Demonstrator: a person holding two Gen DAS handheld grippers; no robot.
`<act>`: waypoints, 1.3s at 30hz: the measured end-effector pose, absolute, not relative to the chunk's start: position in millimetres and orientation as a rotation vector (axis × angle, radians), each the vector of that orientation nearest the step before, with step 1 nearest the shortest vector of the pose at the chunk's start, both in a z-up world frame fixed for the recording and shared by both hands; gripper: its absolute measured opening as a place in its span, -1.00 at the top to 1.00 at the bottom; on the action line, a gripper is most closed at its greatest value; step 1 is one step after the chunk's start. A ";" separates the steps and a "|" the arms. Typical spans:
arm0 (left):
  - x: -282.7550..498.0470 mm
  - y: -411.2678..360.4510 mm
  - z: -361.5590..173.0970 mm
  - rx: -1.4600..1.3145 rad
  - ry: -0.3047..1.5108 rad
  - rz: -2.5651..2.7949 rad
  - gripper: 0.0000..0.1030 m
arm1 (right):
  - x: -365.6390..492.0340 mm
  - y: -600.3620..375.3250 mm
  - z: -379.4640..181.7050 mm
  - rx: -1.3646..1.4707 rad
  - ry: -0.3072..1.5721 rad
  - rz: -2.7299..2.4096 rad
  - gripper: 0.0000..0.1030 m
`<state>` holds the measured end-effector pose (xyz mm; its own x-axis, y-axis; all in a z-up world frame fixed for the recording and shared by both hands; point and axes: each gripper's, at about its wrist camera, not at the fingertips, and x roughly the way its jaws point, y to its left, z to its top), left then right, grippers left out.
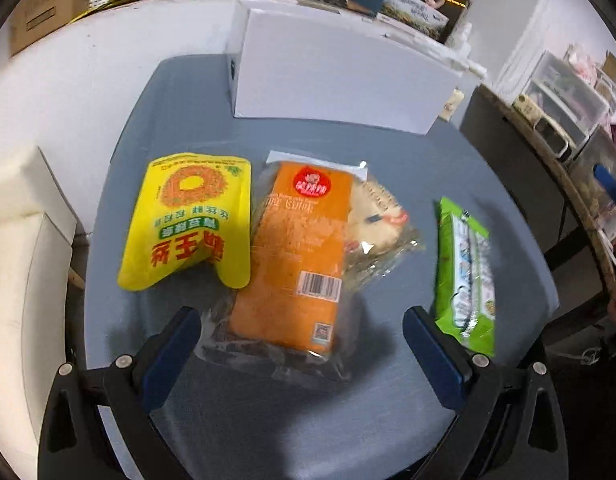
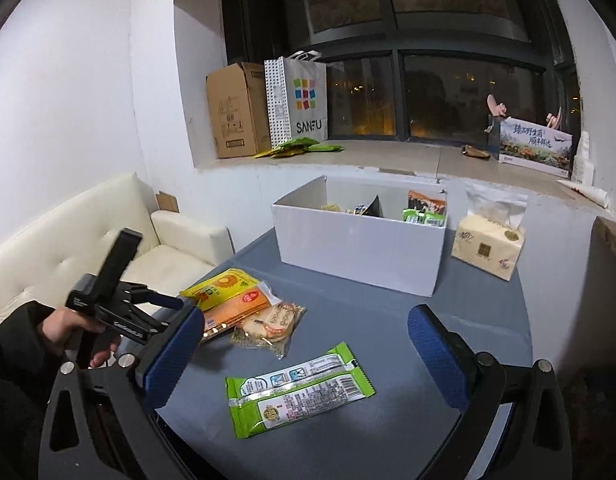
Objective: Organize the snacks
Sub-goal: 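Grasp the orange bread loaf packet with the left gripper, then grasp the long green snack bar packet with the right gripper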
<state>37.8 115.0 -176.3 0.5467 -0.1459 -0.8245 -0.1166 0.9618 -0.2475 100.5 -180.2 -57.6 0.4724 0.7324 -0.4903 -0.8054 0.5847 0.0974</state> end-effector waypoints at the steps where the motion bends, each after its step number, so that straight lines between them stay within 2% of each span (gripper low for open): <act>1: 39.7 114.9 -179.9 -0.292 0.997 -0.034 -1.00 | 99.9 -177.5 -58.3 -0.167 0.522 0.951 -1.00; 8: 61.8 112.3 -184.5 -0.264 1.014 -0.019 -0.99 | 97.6 -168.2 -63.3 -0.203 0.530 0.958 -1.00; 10: 62.6 105.6 -183.0 -0.229 1.020 -0.019 -0.93 | 97.3 -167.7 -64.3 -0.209 0.532 0.957 -1.00; 14: 56.0 101.8 -177.2 -0.251 0.986 -0.016 -0.15 | 98.9 -169.9 -64.7 -0.201 0.536 0.948 -1.00; 20: 34.7 77.7 -166.4 -0.262 0.930 -0.066 -0.13 | 98.5 -169.2 -66.8 -0.211 0.543 0.939 -1.00; 27: 15.4 72.2 -110.9 -0.224 0.790 -0.075 -0.13 | 104.1 -165.8 -74.8 -0.242 0.585 0.918 -1.00; 33: 3.1 76.5 -80.3 -0.213 0.706 -0.070 -0.13 | 115.6 -155.0 -102.1 -0.267 0.728 0.918 -1.00; 39: -6.1 76.2 -70.0 -0.201 0.682 -0.067 -0.13 | 133.2 -131.5 -144.4 -0.307 0.994 0.975 -1.00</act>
